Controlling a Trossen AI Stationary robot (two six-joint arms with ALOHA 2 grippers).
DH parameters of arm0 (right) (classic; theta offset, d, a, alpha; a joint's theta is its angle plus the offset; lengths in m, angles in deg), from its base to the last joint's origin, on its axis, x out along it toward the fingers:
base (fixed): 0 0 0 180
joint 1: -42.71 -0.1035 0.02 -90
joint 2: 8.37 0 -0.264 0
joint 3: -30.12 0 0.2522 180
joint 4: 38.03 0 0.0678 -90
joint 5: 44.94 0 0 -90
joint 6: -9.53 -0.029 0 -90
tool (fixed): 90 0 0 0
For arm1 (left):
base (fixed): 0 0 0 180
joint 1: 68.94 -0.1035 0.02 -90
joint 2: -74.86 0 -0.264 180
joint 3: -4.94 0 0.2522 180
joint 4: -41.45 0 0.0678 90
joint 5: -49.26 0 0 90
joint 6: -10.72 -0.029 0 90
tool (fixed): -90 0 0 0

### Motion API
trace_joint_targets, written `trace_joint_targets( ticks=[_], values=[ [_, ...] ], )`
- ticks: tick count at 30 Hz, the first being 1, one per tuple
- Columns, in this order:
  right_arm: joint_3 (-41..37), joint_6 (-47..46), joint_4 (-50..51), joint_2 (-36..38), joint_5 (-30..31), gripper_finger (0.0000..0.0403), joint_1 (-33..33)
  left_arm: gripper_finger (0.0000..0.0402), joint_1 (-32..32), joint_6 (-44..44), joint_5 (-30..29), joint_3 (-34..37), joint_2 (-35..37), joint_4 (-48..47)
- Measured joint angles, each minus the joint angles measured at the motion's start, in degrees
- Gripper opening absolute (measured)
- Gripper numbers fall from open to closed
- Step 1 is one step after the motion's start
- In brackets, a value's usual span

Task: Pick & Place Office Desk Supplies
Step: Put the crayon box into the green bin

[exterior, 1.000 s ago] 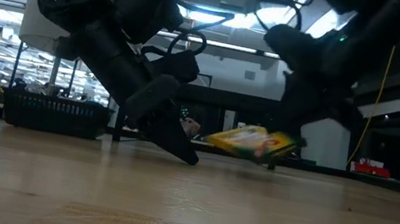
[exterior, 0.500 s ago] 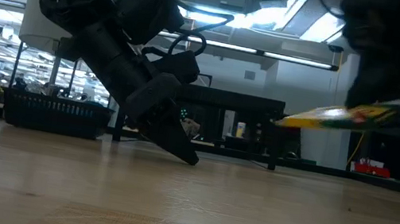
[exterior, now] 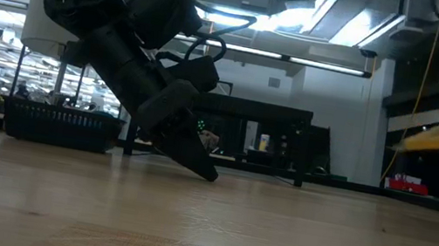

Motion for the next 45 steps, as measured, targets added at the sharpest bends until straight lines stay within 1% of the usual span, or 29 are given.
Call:
trace_joint_targets(
  ticks=[4, 11, 14, 17, 19, 23, 28, 39, 45],
  values=[
    [1.04, -5.51, 4.13, 0.62, -2.36, 0.0, -3.54, 0.0013, 0.01, -0.02, 0.0, 0.0, 0.0, 0.0],
    [5.63, -13.55, 11.24, 0.68, -3.53, 0.0, -9.84, 0.0015, 0.01, -0.02, 0.02, 0.0, 0.0, 0.0],
    [6.98, -18.01, 14.61, 0.68, -6.14, 0.0, -12.66, 0.0015, 0.01, 0.01, 0.05, 0.02, 0.0, 0.0],
    [7.08, -21.9, 15.92, 0.68, -9.37, 0.0, -15.65, 0.0015, 0.01, 0.03, 0.07, 0.02, 0.02, -0.02],
    [7.1, -22.23, 15.36, 0.36, -10.66, 0.0, -16.78, 0.0015, 0.01, 0.03, 0.34, 0.02, 0.02, -0.02],
    [7.1, -22.22, 14.94, -0.89, -10.91, 0.0, -16.99, 0.0015, 0.01, 0.15, 1.11, 0.05, 0.04, -0.02],
    [7.1, -22.2, 15.74, -3.59, -14.66, 0.0, -17.51, 0.0015, 0.01, 0.42, 1.11, 0.03, 0.04, -0.04],
    [7.1, -22.2, 15.59, -10.8, -19.86, 0.0, -17.74, 0.0015, 0.01, 0.4, 1.11, 0.03, 0.04, -0.04],
    [7.13, -22.18, 12.62, -13.74, -19.01, 0.0, -17.51, 0.0015, 0.03, 0.4, 1.11, 0.04, 0.04, -0.07]
  ],
)
